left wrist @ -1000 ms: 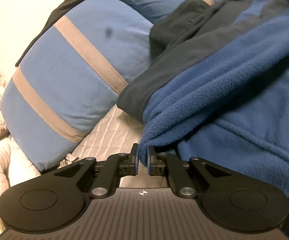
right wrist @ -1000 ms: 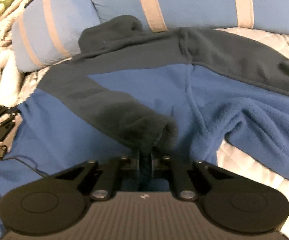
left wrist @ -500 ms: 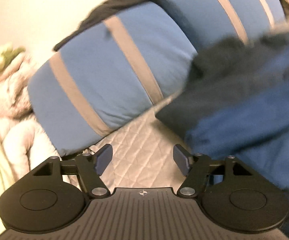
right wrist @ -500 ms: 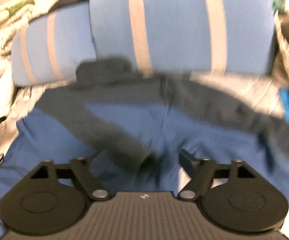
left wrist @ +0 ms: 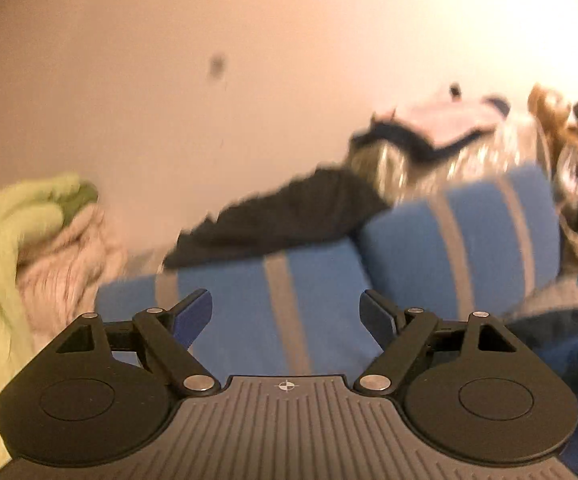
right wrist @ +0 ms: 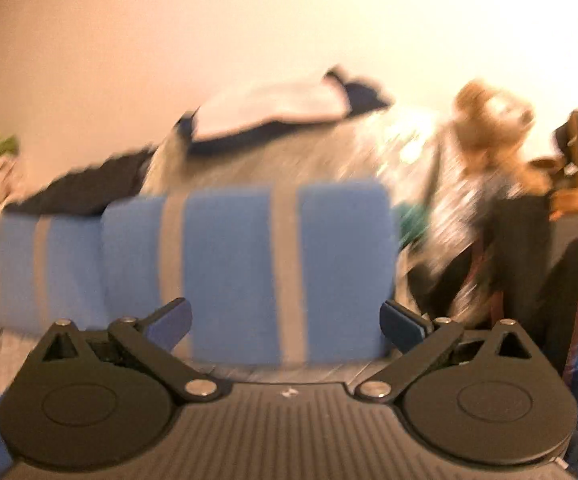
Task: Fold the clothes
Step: 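Release the jacket from both tools and raise them away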
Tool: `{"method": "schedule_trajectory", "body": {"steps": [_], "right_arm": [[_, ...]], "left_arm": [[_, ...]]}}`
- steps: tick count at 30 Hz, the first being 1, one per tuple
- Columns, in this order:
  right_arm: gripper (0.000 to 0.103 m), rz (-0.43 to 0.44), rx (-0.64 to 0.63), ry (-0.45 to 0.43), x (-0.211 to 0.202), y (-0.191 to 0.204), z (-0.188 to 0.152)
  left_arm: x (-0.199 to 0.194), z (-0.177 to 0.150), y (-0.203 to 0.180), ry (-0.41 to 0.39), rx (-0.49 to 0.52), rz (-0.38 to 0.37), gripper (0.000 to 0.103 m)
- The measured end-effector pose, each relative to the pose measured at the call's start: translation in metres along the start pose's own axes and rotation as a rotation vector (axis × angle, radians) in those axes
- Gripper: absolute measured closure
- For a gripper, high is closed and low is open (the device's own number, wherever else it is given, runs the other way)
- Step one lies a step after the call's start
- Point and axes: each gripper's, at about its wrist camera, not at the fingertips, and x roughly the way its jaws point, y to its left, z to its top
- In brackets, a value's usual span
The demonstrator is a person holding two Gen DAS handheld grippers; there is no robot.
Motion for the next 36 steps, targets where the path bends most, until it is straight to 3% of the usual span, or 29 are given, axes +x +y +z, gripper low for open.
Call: {"method": "schedule_trajectory", "body": {"steps": [4, 7, 10, 15, 20, 28, 33, 36], "right_arm": [[0.0, -0.091, 0.014, -0.081, -0.031, -0.033, 0.023], [0.0, -0.125, 0.009, -0.086, -0.05, -0.053, 0.015], [0.0, -0.14, -0.016, -0.061, -0.063, -0.067, -0.007], [0.0, -0.149, -0.09, 0.031, -0.076, -0.081, -0.05], [0.0, -0.204, -0.04, 0.108, -0.08, -0.107, -0.088], [0.0, -0.32, 0.061, 0.17, -0.091, -0.155, -0.139], [0.001, -0.375, 0.036, 0.213, -0.092, -0.171, -0.173], [0.005, -0.405, -0.006, 0.235, -0.087, -0.175, -0.188]], "left_arm": [[0.008, -0.003, -0.032, -0.045, -0.036, -0.081, 0.014], [0.026, -0.024, -0.065, 0.001, -0.041, -0.138, 0.014], [0.041, -0.048, -0.101, 0.044, -0.023, -0.157, 0.014], [0.057, -0.082, -0.145, 0.085, -0.056, -0.263, 0.014], [0.067, -0.098, -0.178, 0.119, -0.087, -0.346, 0.014], [0.073, -0.128, -0.211, 0.152, -0.131, -0.422, 0.014], [0.084, -0.151, -0.223, 0.185, -0.172, -0.446, 0.014], [0.085, -0.161, -0.221, 0.158, -0.21, -0.43, 0.014]]}}
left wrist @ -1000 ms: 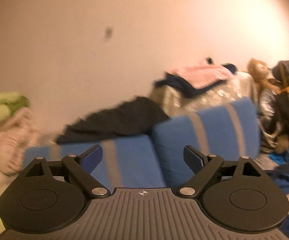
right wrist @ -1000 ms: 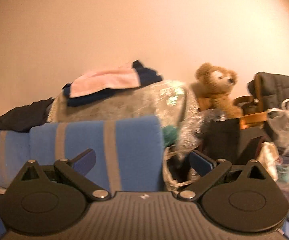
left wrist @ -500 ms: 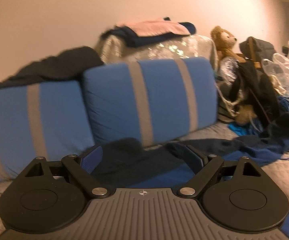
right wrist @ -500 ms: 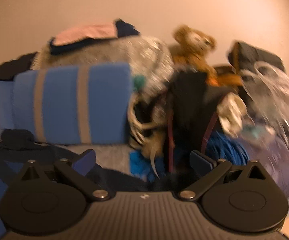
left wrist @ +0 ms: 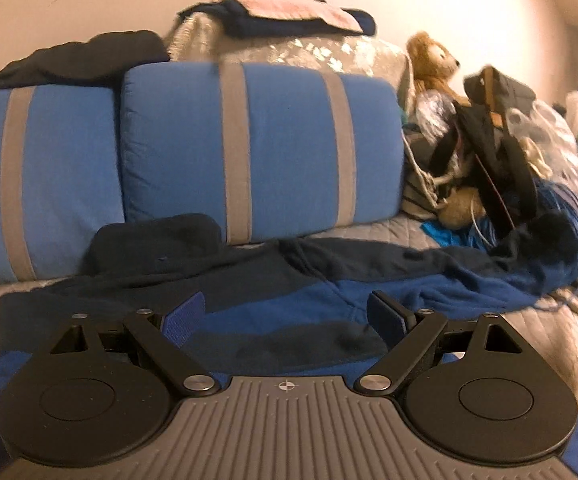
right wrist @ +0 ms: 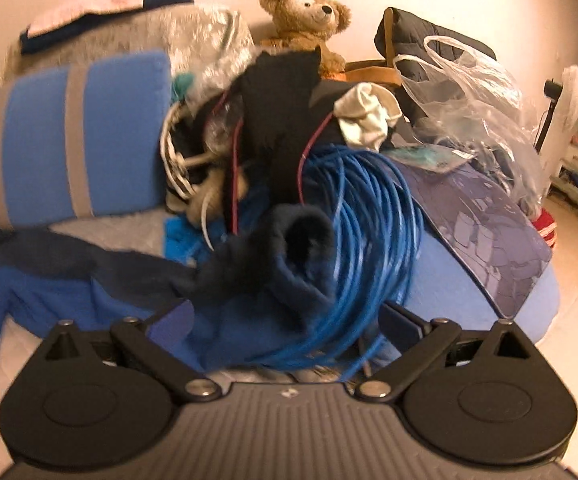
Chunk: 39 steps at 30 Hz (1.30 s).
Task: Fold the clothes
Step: 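Release the jacket from both tools and raise them away, then grasp the dark grey sleeve cuff with the right tool and lift it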
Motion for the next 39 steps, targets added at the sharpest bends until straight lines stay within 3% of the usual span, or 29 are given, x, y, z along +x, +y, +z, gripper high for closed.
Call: {"method": "schedule_trajectory", "body": {"steps": [10, 15, 17, 19, 21, 28, 39], "right_arm": [[0.036, -0.053, 0.02, 0.018, 0.043, -0.005, -0.013], [0.038, -0.087, 0.053, 0.028, 0.063, -0.007, -0.013], [0.054, -0.094, 0.069, 0.034, 0.07, -0.008, -0.014], [0.08, -0.093, 0.078, 0.05, 0.076, -0.008, -0.014], [0.089, -0.103, 0.087, 0.065, 0.077, -0.006, -0.014], [0.091, -0.083, -0.003, 0.032, 0.055, 0.032, 0.0], [0.093, 0.119, -0.06, 0.011, 0.03, 0.108, 0.031]], "left_arm": [[-0.007, -0.024, 0.015, -0.089, -0.088, 0.019, 0.014], [-0.006, -0.023, 0.013, -0.094, -0.085, 0.012, 0.014], [-0.004, -0.023, 0.014, -0.082, -0.095, 0.018, 0.014], [-0.005, -0.023, 0.015, -0.093, -0.111, 0.029, 0.014], [-0.007, -0.023, 0.017, -0.104, -0.12, 0.033, 0.014], [-0.005, -0.024, 0.013, -0.093, -0.096, 0.037, 0.014], [-0.007, -0.026, 0.009, -0.109, -0.063, 0.058, 0.014]]}}
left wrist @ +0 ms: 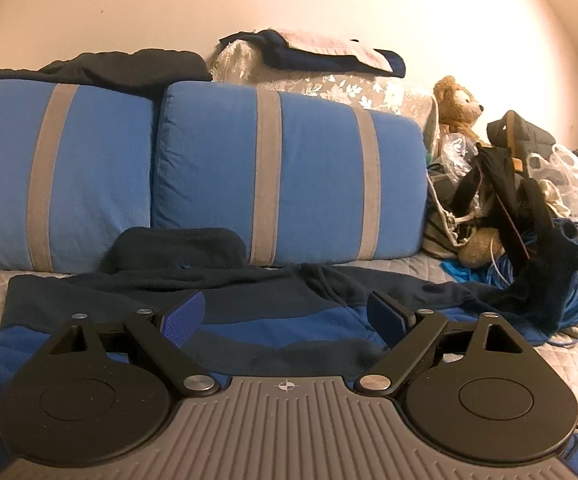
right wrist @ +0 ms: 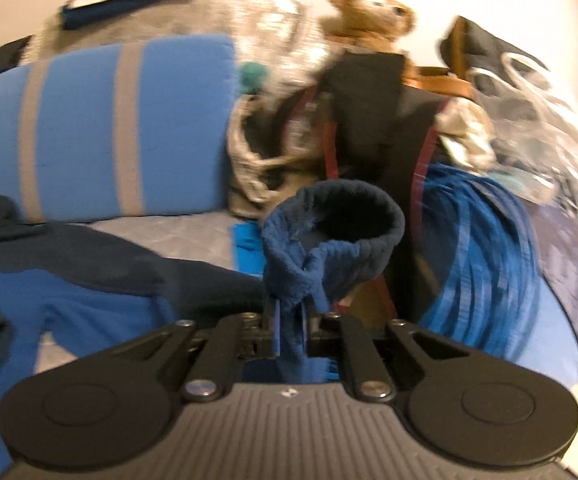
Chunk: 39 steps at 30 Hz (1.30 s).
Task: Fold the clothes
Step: 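Grasp the dark grey sleeve cuff with the right tool and lift it, then grasp the dark grey cuff with the left tool while the right tool releases it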
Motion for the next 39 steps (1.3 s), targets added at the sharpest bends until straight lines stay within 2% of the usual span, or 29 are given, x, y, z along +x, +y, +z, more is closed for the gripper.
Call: {"method": "schedule_trajectory", "body": {"steps": [12, 17, 26, 37, 38, 39], "right_arm": [[0.095, 0.183, 0.041, 0.039, 0.004, 0.067, 0.021], [0.095, 0.295, 0.125, 0.094, 0.008, 0.089, 0.029], [0.095, 0.447, 0.142, 0.145, 0.004, 0.146, 0.038], [0.095, 0.551, 0.019, 0.159, 0.005, 0.225, 0.035], [0.094, 0.567, 0.011, 0.174, 0.006, 0.229, 0.035], [0.083, 0.6, 0.007, 0.191, 0.008, 0.231, 0.034]], "left_arm": [[0.006, 0.0, 0.006, 0.014, -0.005, 0.036, 0.014], [0.007, 0.0, 0.006, 0.023, -0.007, 0.023, 0.014], [0.01, 0.0, 0.01, 0.039, -0.031, -0.004, 0.014], [0.012, -0.001, 0.012, 0.066, -0.043, 0.014, 0.014], [0.013, 0.0, 0.013, 0.07, -0.045, 0.015, 0.014], [0.013, 0.0, 0.013, 0.073, -0.047, 0.015, 0.014]]}}
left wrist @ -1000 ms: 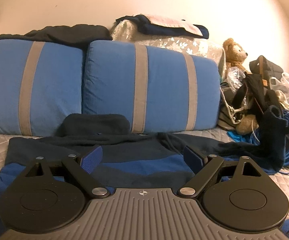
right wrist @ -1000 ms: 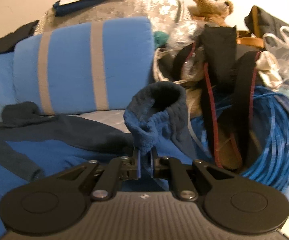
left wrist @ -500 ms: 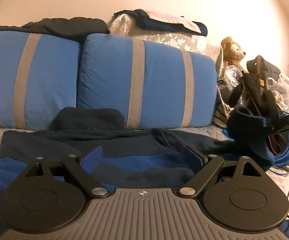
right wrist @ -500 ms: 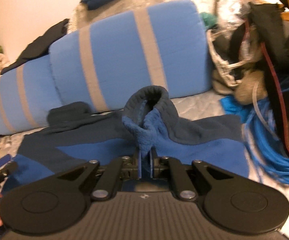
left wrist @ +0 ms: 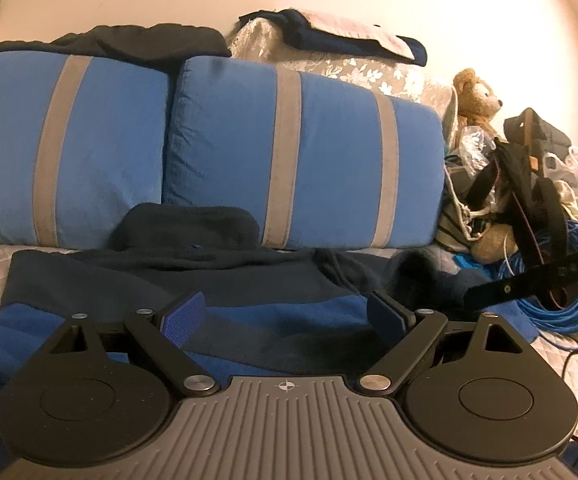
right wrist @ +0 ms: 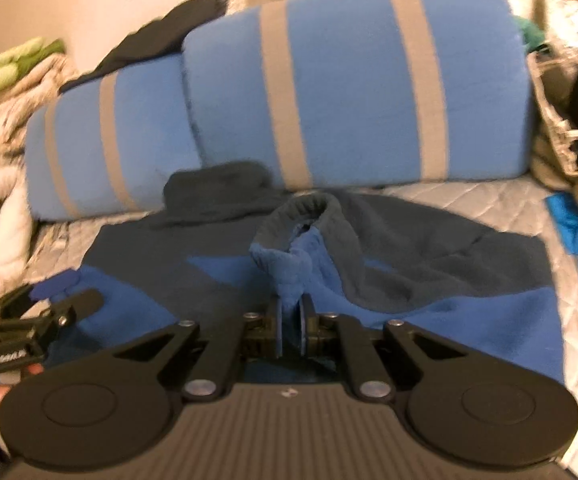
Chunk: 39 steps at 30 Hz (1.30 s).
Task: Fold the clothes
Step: 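Grasp the dark grey cuff with the left tool while the right tool releases it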
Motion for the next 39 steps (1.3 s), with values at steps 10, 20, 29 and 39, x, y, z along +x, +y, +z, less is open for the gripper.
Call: {"method": "schedule_trajectory", "body": {"steps": [10, 20, 29, 39], "right_arm": [[0.031, -0.006, -0.309, 0.048, -0.001, 0.001, -0.008], [0.031, 0.076, -0.591, 0.191, 0.039, 0.011, -0.037], [0.033, 0.196, -0.73, 0.285, 0.072, 0.021, -0.028], [0.089, 0.154, -0.75, 0.291, 0.081, 0.02, -0.022]], "left_arm": [[0.002, 0.001, 0.003, 0.012, -0.013, -0.007, 0.014], [0.003, 0.0, 0.005, 0.03, -0.012, 0.002, 0.014], [0.006, 0.0, 0.008, 0.044, -0.018, 0.002, 0.014], [0.009, -0.001, 0.015, 0.08, -0.058, -0.019, 0.014]]}}
